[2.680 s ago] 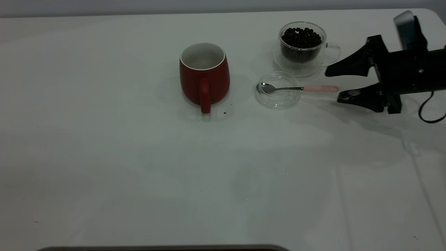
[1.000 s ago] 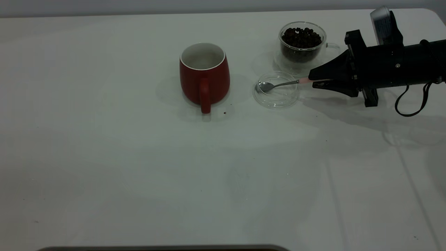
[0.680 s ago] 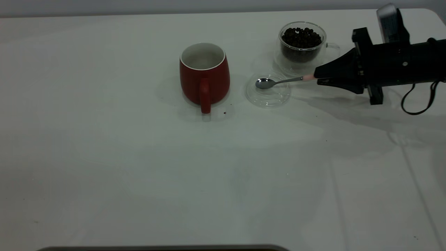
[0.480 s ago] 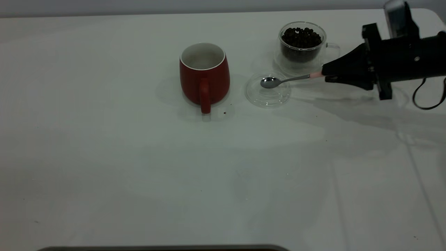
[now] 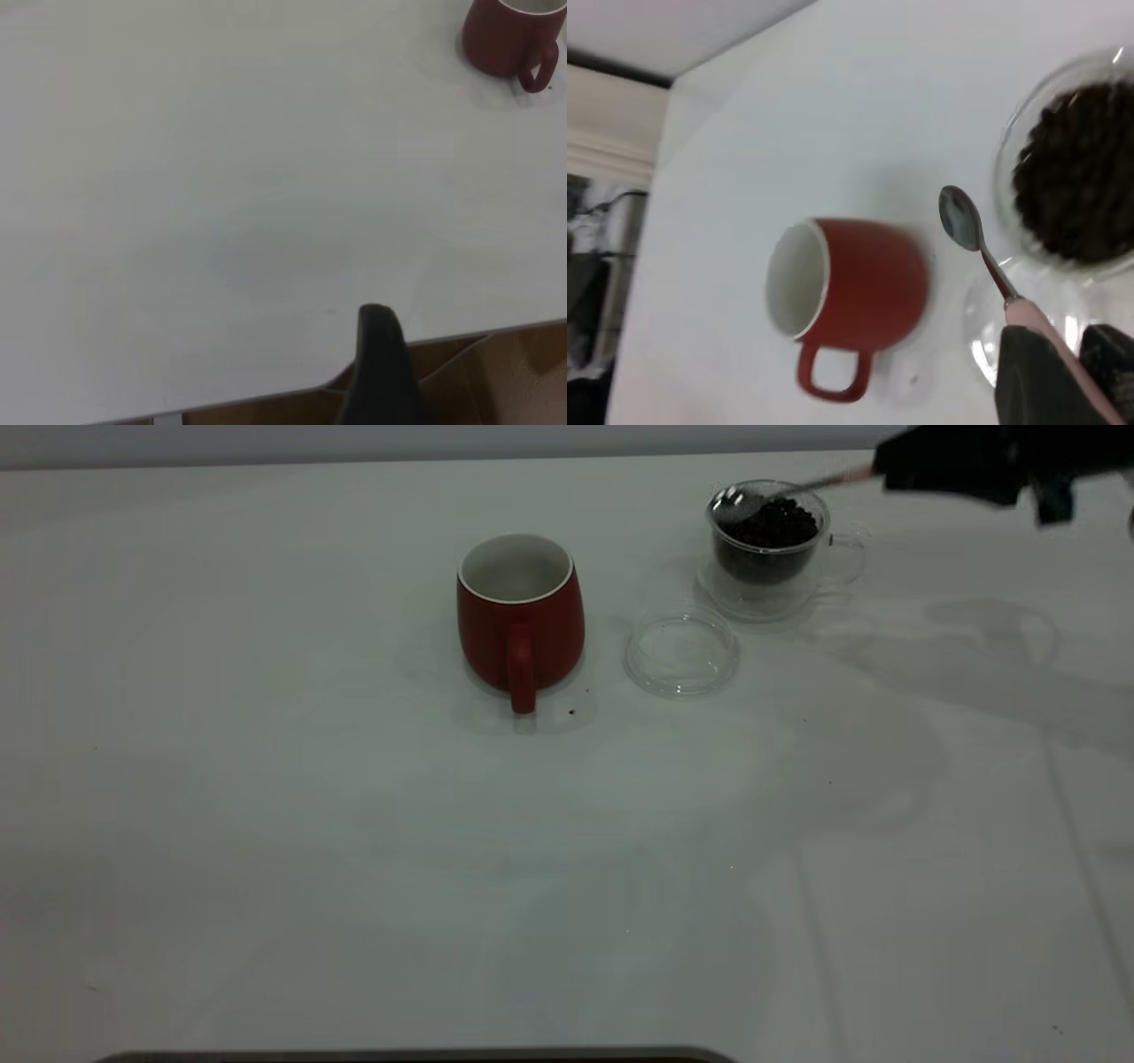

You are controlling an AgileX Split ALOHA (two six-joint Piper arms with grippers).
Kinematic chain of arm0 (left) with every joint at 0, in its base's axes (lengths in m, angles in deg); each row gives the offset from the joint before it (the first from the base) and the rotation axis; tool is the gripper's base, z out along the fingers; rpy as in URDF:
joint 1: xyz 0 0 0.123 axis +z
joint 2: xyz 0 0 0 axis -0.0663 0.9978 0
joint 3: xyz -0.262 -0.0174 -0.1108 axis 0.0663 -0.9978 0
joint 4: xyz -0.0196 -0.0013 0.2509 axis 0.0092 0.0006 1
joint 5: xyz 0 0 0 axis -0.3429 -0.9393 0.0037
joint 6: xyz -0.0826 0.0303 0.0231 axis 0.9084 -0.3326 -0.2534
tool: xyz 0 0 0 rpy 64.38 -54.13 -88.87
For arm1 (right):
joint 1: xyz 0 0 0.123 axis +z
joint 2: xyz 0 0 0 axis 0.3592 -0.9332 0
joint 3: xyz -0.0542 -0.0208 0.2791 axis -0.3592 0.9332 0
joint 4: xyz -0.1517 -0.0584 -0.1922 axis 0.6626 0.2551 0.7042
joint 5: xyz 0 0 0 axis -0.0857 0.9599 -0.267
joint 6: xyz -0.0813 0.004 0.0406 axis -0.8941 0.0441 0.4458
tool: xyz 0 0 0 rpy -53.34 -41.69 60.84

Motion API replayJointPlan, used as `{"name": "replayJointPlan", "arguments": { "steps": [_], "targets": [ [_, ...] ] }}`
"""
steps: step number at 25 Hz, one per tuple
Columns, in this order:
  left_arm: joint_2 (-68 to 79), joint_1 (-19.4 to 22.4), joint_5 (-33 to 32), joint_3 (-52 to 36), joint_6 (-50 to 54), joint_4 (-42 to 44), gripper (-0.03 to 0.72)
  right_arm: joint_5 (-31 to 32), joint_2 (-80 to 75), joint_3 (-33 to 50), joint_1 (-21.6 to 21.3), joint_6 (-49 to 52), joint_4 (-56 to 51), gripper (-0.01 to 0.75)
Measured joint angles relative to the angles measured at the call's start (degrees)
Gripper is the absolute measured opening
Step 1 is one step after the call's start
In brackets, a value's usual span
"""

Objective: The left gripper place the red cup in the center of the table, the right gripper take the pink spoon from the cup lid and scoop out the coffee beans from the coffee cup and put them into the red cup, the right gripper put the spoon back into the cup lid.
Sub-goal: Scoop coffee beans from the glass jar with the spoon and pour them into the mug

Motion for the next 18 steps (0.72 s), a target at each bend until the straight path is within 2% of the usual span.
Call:
{"name": "replayJointPlan", "arguments": {
  "steps": [9, 13, 18],
  "targets": [
    [0.0, 0.0, 0.0, 0.0, 0.0, 0.0, 0.586, -1.2, -5.6, -14.6, -1.5, 13.2, 13.1, 0.11],
    [0.0, 0.0, 0.0, 0.0, 0.0, 0.0, 0.586, -1.1, -8.8, -18.4, -1.5, 14.3, 13.7, 0.11],
    [0.0, 0.0, 0.0, 0.0, 0.0, 0.0, 0.586, -0.3, -11.4, -19.0, -1.5, 15.0, 13.6, 0.11]
  ]
}}
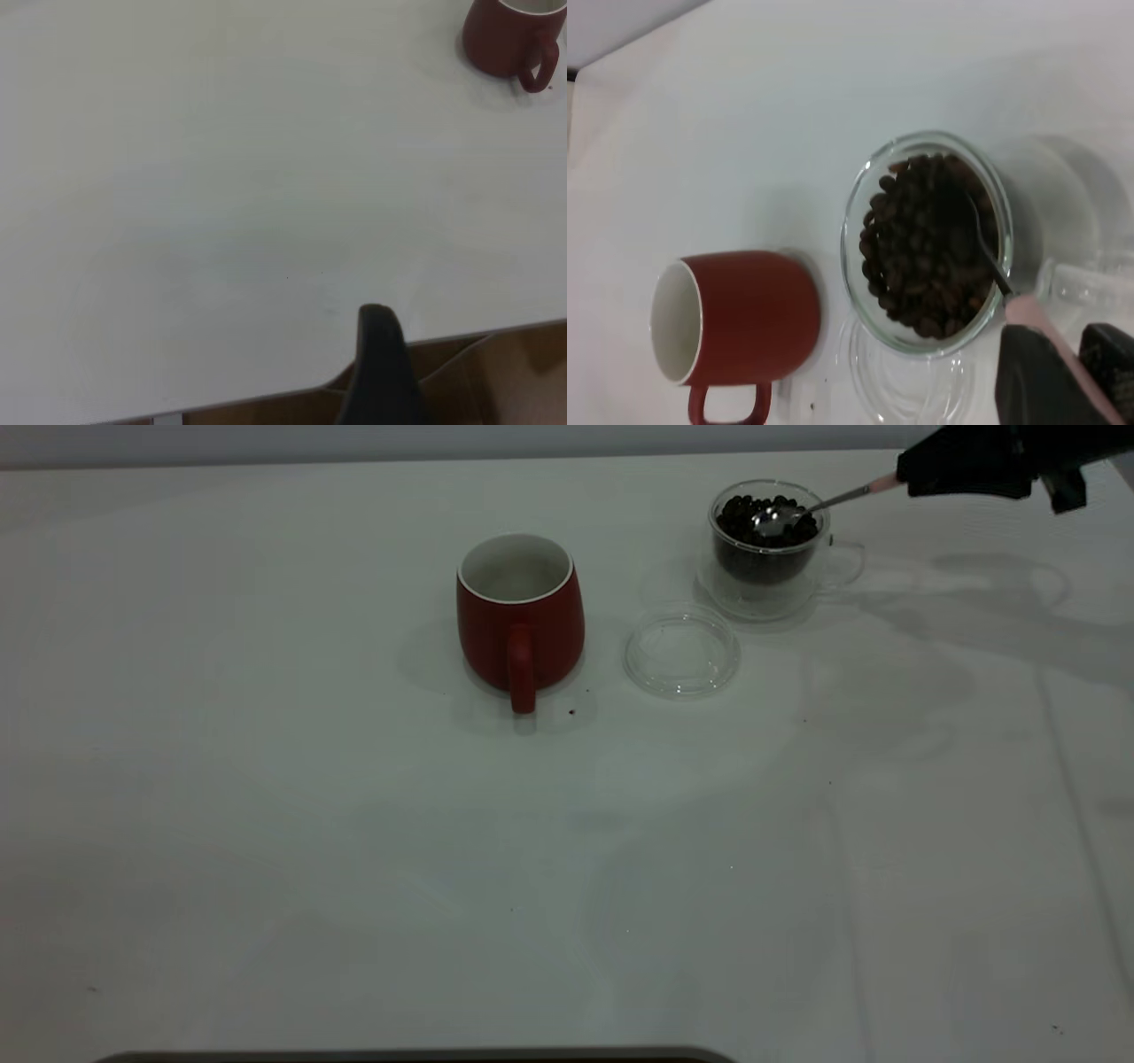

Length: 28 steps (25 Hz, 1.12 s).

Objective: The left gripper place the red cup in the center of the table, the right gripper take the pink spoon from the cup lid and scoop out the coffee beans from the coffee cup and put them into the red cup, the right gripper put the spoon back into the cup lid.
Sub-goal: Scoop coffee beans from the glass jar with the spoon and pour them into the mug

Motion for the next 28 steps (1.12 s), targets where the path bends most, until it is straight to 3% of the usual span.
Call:
{"name": "replayJointPlan", "arguments": {
  "steps": [14, 28],
  "targets": [
    [0.0, 0.0, 0.0, 0.0, 0.0, 0.0, 0.586, 4.7, -1.7, -0.1, -0.2, 2.8, -0.8, 0.11],
    [0.0, 0.0, 0.0, 0.0, 0.0, 0.0, 0.586, 12.5, -6.4, -0.2, -3.8, 2.6, -6.3, 0.11]
  ]
}}
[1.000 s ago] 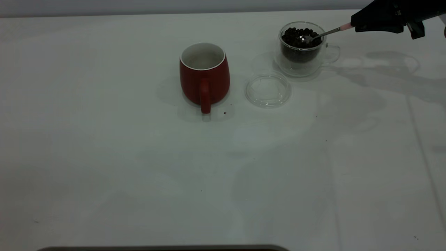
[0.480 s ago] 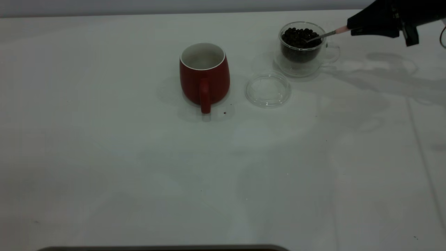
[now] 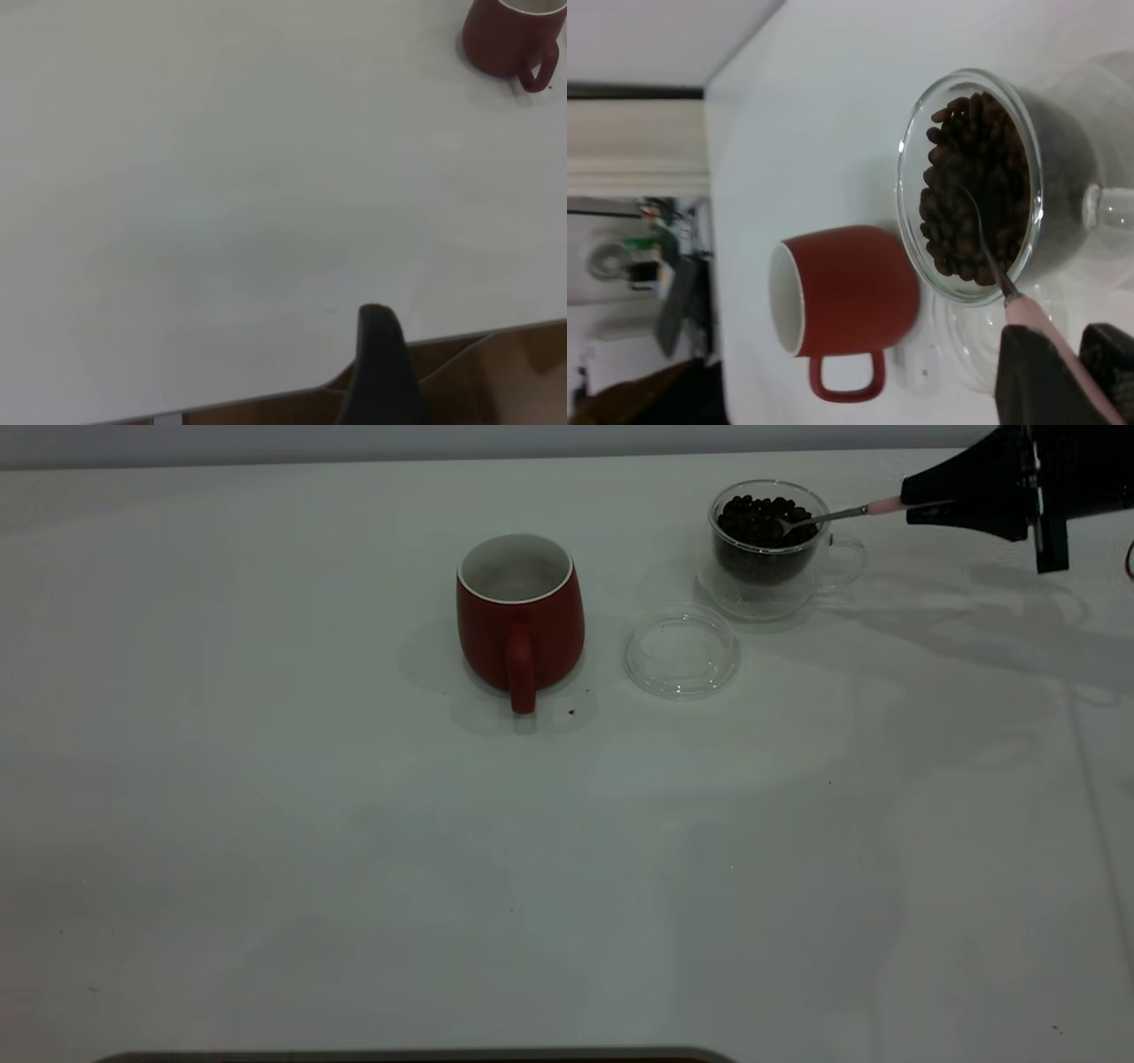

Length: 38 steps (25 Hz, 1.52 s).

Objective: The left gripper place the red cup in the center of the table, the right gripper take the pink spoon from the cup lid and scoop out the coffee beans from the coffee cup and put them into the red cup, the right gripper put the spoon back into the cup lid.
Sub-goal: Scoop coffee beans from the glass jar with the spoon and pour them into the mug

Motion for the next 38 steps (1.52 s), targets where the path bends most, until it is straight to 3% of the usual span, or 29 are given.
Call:
{"name": "replayJointPlan", "arguments": {
  "steps": [28, 38],
  "targets": [
    [0.0, 0.0, 0.0, 0.0, 0.1, 0.0, 0.586, 2.0, -2.9, 0.0, -1.5, -1.6, -7.0, 0.11],
    [0.0, 0.0, 0.0, 0.0, 0.1, 0.0, 0.586, 2.0, -1.2, 0.0, 2.6, -0.9, -7.2, 0.11]
  ]
}}
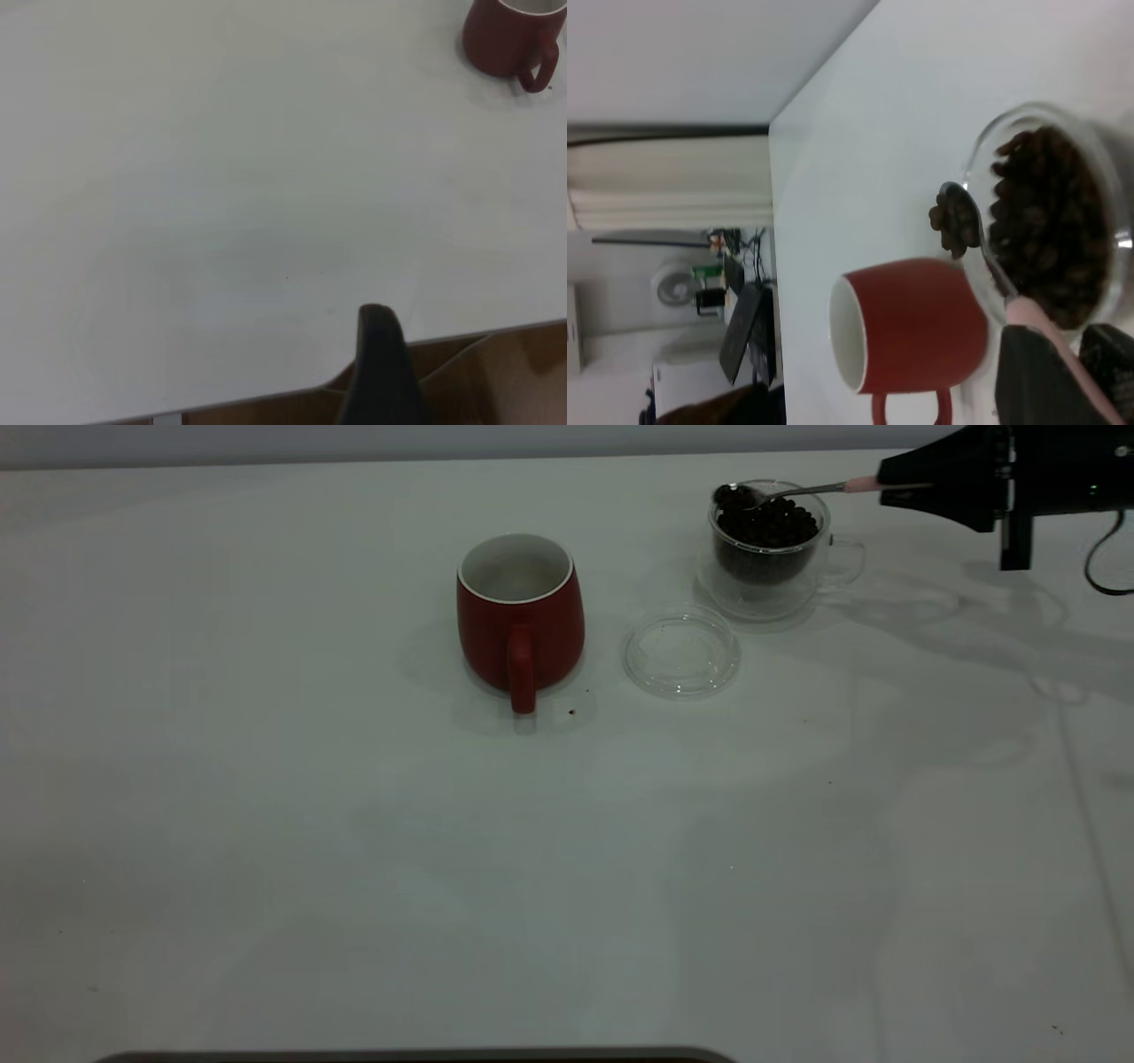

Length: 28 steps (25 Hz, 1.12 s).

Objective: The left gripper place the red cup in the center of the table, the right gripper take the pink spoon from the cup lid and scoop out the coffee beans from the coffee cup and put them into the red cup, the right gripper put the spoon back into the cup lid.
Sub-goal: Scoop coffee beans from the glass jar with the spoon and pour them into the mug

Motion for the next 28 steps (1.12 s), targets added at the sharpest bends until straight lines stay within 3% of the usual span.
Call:
{"name": "replayJointPlan", "arguments": {
  "steps": [28],
  "targets": [
    [0.0, 0.0, 0.0, 0.0, 0.0, 0.0, 0.586, 0.0, 2.2, 0.0, 15.2, 2.4, -0.8, 0.109]
  ]
}}
